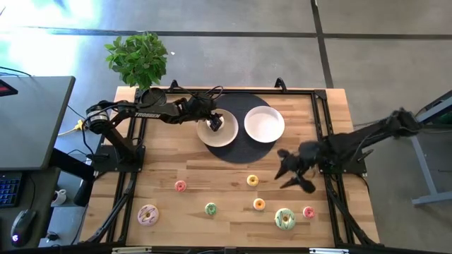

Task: Pick & Place donuts
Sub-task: Put the large blue donut on the left white plate, then put the large purple donut on the white plate

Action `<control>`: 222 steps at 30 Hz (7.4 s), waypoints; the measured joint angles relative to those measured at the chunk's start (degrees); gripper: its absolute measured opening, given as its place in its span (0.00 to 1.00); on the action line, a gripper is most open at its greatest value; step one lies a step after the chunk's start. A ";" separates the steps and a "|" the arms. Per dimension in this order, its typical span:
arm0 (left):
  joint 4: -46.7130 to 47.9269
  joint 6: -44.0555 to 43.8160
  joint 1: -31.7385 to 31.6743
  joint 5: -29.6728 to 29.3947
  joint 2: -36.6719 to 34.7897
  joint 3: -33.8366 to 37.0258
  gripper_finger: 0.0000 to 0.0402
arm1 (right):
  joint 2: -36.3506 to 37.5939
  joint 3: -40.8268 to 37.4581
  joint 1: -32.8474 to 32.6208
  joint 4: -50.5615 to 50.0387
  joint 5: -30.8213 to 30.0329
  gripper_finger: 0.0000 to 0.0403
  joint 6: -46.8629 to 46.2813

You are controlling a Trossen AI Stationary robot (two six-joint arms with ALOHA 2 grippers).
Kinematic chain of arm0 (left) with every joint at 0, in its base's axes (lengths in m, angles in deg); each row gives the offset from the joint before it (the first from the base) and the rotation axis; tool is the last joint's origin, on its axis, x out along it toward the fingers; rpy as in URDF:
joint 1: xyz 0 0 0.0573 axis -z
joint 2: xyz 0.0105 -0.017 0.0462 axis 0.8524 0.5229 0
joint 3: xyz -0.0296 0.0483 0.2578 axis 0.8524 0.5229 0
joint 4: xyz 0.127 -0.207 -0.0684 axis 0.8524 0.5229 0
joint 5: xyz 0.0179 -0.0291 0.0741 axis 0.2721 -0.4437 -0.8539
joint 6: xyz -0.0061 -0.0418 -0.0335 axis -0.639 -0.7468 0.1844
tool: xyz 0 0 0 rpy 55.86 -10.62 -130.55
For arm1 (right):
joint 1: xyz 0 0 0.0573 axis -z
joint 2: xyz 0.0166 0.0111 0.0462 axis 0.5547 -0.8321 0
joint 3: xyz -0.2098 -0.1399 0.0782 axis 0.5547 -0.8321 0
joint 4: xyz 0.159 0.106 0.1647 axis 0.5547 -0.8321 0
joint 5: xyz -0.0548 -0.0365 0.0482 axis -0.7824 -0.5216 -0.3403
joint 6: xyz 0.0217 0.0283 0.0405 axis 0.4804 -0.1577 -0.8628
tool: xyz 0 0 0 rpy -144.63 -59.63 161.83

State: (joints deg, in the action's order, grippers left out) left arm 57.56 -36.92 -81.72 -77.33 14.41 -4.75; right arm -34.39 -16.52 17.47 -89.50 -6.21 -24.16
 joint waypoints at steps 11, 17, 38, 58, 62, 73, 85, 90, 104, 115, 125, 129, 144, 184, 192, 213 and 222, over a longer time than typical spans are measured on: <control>-0.05 -0.07 0.00 -0.07 0.00 0.00 0.54 | -17.12 0.00 -19.29 7.07 -7.42 0.47 -13.67; -0.07 -0.26 0.00 -0.07 0.00 0.00 0.54 | -23.60 0.00 -25.60 7.74 -15.32 0.47 -17.71; -0.07 -0.24 0.02 1.27 0.00 0.00 0.54 | -28.19 -0.06 -27.57 11.75 -16.14 0.12 -20.32; -0.11 -0.24 0.02 1.64 0.00 0.00 0.54 | -18.58 -0.04 9.64 31.94 -50.89 0.02 -0.08; -0.09 -0.24 0.02 1.70 0.00 0.00 0.54 | -25.04 -0.04 19.20 38.61 -39.34 0.05 -2.68; -0.18 -0.23 0.02 1.70 0.00 0.00 0.54 | -41.79 3.40 28.76 47.18 -27.69 0.05 -7.69; -0.11 -0.22 0.02 1.68 0.00 0.00 0.54 | -53.40 24.97 29.10 22.34 -28.89 0.06 -2.16; -0.09 -0.22 0.02 1.68 0.00 0.00 0.54 | -53.70 29.30 29.14 19.30 -29.27 0.07 3.18; -0.13 -0.22 0.02 3.12 0.00 0.00 0.54 | -53.70 30.49 32.07 10.91 -27.28 0.28 -1.54; 0.92 -1.46 0.02 2.56 0.00 0.00 0.54 | -53.29 30.47 32.82 10.82 -25.59 0.36 2.42; 2.88 -3.15 0.00 -1.24 0.00 0.00 0.54 | -52.65 30.47 33.03 11.19 -25.76 0.46 3.46; 2.89 -3.50 0.01 -0.26 0.00 0.00 0.54 | -52.65 30.47 32.99 11.68 -29.61 0.50 9.06; 4.01 -7.58 0.02 9.43 -0.03 0.00 0.54 | -47.92 30.45 32.35 15.83 -30.12 0.54 12.03; 58.92 -54.46 70.28 14.97 -15.25 0.00 0.54 | -30.59 30.45 28.79 -1.29 -30.34 0.53 10.34; 58.66 -54.43 75.56 15.27 -4.11 0.00 0.54 | -30.61 30.45 28.79 -1.32 -30.32 0.53 9.01; 53.76 -55.54 76.17 21.16 2.67 -0.02 0.14 | -30.61 30.45 28.79 -1.30 -30.32 0.53 7.79; 54.28 -58.09 73.17 22.60 2.35 0.00 0.03 | -30.61 30.45 28.79 -1.29 -30.34 0.53 8.15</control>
State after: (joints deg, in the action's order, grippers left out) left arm 111.84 -95.02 -8.54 -54.73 16.76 -4.75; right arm -65.01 13.93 46.27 -90.79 -36.56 -16.01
